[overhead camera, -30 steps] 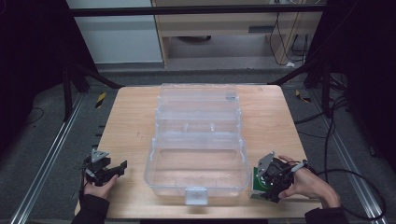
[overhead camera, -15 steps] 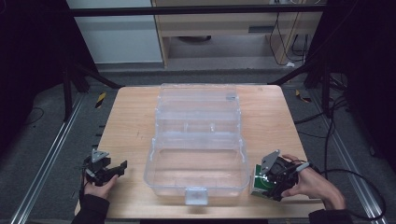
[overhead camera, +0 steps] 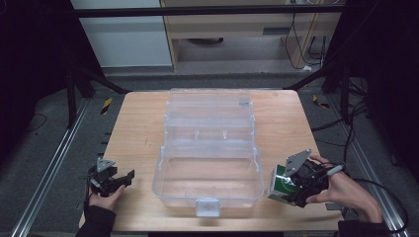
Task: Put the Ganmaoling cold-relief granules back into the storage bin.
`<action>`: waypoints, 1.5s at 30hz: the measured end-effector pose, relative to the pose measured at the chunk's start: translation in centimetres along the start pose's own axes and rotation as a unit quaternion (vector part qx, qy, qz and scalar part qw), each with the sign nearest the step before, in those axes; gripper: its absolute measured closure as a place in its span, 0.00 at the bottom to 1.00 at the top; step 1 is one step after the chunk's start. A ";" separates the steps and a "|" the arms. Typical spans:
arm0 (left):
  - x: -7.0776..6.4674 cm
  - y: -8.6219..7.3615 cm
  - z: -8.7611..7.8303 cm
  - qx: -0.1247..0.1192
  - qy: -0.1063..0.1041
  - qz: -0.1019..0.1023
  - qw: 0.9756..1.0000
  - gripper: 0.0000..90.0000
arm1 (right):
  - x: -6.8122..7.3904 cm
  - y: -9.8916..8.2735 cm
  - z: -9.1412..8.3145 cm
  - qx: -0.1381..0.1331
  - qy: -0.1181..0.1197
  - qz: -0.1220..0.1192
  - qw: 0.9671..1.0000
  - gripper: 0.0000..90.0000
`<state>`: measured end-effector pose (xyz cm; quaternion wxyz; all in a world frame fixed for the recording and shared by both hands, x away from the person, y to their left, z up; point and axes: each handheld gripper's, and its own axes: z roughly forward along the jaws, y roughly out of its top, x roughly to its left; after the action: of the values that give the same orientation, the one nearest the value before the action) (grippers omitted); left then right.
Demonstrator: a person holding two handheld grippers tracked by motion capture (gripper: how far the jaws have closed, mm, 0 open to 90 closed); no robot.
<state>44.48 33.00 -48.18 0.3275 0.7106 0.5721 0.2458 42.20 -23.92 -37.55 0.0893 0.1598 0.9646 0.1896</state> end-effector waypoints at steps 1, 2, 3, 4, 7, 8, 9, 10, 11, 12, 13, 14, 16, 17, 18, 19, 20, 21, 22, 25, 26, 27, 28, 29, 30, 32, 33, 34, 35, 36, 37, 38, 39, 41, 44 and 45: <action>0.0 0.0 0.0 0.000 0.000 0.000 1.000 0.32 | 0.0 0.1 -0.3 -0.001 0.000 -0.001 1.000 0.18; 0.0 0.0 0.0 0.000 0.000 0.000 1.000 0.32 | 0.1 0.3 -0.6 -0.003 -0.001 -0.001 1.000 0.18; 0.0 0.0 0.0 0.000 0.000 0.000 1.000 0.32 | 0.1 0.4 -0.9 -0.004 -0.001 -0.003 1.000 0.18; 0.0 0.0 0.0 0.000 0.000 0.000 1.000 0.32 | 0.2 0.8 -1.5 -0.006 -0.005 -0.001 1.000 0.18; 0.0 0.0 0.0 0.001 0.000 0.000 1.000 0.32 | 0.2 1.1 -2.1 -0.008 -0.006 -0.001 1.000 0.18; 0.0 0.0 0.0 0.000 0.000 0.000 1.000 0.32 | 0.2 1.3 -2.3 -0.009 -0.006 -0.001 1.000 0.18; 0.0 0.0 0.0 0.001 0.000 0.001 1.000 0.32 | 0.2 1.5 -2.5 -0.011 -0.007 -0.002 1.000 0.18; 0.0 0.0 0.0 0.001 0.000 0.000 1.000 0.32 | 0.2 2.0 -3.0 -0.015 -0.009 -0.004 1.000 0.18; 0.0 0.0 0.0 0.001 0.000 0.000 1.000 0.32 | 0.2 2.0 -3.0 -0.015 -0.009 -0.004 1.000 0.18; 0.0 0.0 0.0 0.000 0.000 0.000 1.000 0.32 | 0.3 2.2 -3.3 -0.014 -0.011 -0.006 1.000 0.18; 0.0 0.0 0.0 0.001 0.000 0.001 1.000 0.32 | 0.3 2.4 -3.6 -0.016 -0.013 -0.008 1.000 0.18; 0.0 0.0 0.0 0.001 0.000 0.001 1.000 0.32 | 0.3 2.7 -3.8 -0.017 -0.015 -0.009 1.000 0.18; 0.0 0.0 0.0 0.001 -0.001 0.001 1.000 0.32 | 0.4 3.3 -4.3 -0.020 -0.017 -0.016 1.000 0.18; 0.0 0.0 0.0 0.001 -0.001 0.001 1.000 0.32 | 0.4 3.6 -4.6 -0.022 -0.019 -0.019 0.999 0.18; 0.0 0.0 0.0 0.001 0.000 0.001 1.000 0.32 | 0.4 3.9 -4.8 -0.024 -0.020 -0.022 0.999 0.18; 0.0 0.0 0.0 0.000 0.000 0.001 1.000 0.32 | 0.5 4.2 -4.9 -0.025 -0.021 -0.024 0.999 0.18; 0.0 0.0 0.0 0.000 0.000 0.001 1.000 0.32 | 0.5 4.6 -5.1 -0.026 -0.022 -0.026 0.999 0.18; 0.0 0.0 0.0 0.000 0.000 0.001 1.000 0.32 | 0.6 5.3 -5.2 -0.028 -0.023 -0.033 0.999 0.18; 0.0 0.0 0.0 0.000 0.000 0.001 1.000 0.32 | 0.6 5.3 -5.2 -0.028 -0.023 -0.033 0.999 0.18; 0.0 0.0 0.0 0.000 0.000 0.001 1.000 0.32 | 0.7 6.8 -5.1 -0.033 -0.022 -0.041 0.998 0.18; 0.0 0.0 0.0 0.000 0.000 0.001 1.000 0.32 | 0.7 6.8 -5.1 -0.033 -0.022 -0.041 0.998 0.18; 0.0 0.0 0.0 0.000 0.000 0.000 1.000 0.32 | 0.7 7.2 -5.0 -0.034 -0.021 -0.044 0.998 0.18; 0.0 0.0 0.0 0.000 0.000 0.001 1.000 0.32 | 0.8 7.6 -4.9 -0.038 -0.020 -0.045 0.998 0.18; 0.0 0.0 0.0 0.000 0.000 0.001 1.000 0.32 | 0.8 8.0 -4.8 -0.042 -0.018 -0.046 0.998 0.18; 0.0 0.0 0.0 0.000 0.000 0.001 1.000 0.32 | 0.8 8.3 -4.6 -0.044 -0.018 -0.047 0.998 0.18; 0.0 0.0 0.0 -0.001 0.000 0.000 1.000 0.32 | 0.8 9.4 -4.0 -0.046 -0.016 -0.053 0.997 0.18; 0.1 0.0 0.0 0.000 0.000 0.000 1.000 0.32 | 0.8 9.4 -4.0 -0.046 -0.016 -0.053 0.997 0.18; 0.1 0.0 0.0 -0.001 0.000 -0.001 1.000 0.32 | 0.8 9.6 -3.9 -0.046 -0.016 -0.054 0.997 0.18; 0.1 0.0 0.0 -0.001 0.000 -0.001 1.000 0.32 | 0.9 10.0 -3.5 -0.046 -0.015 -0.057 0.997 0.18; 0.1 0.0 0.0 -0.001 0.000 0.001 1.000 0.32 | 0.9 10.2 -3.4 -0.047 -0.014 -0.058 0.997 0.18; 0.1 0.0 0.0 -0.002 0.000 -0.001 1.000 0.32 | 0.8 10.5 -3.0 -0.053 -0.011 -0.060 0.997 0.18; 0.1 0.0 0.0 -0.002 0.000 -0.001 1.000 0.32 | 0.8 10.8 -2.8 -0.054 -0.009 -0.056 0.997 0.18; 0.1 0.0 0.0 -0.002 0.000 -0.001 1.000 0.32 | 0.7 10.9 -2.5 -0.057 -0.010 -0.058 0.997 0.18; 0.1 0.0 0.0 -0.002 0.000 -0.001 1.000 0.32 | 0.7 11.2 -2.0 -0.055 -0.010 -0.059 0.997 0.18; 0.1 0.0 0.0 -0.001 -0.001 -0.001 1.000 0.32 | 0.6 11.6 -1.1 -0.049 -0.016 -0.062 0.997 0.18; 0.1 0.0 0.0 -0.002 -0.001 -0.001 1.000 0.32 | 0.6 11.7 -0.8 -0.047 -0.014 -0.062 0.997 0.18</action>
<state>44.50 33.11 -48.17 0.3291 0.7097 0.5724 0.2459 44.70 -13.70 -32.24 0.1222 0.0977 0.9614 0.2264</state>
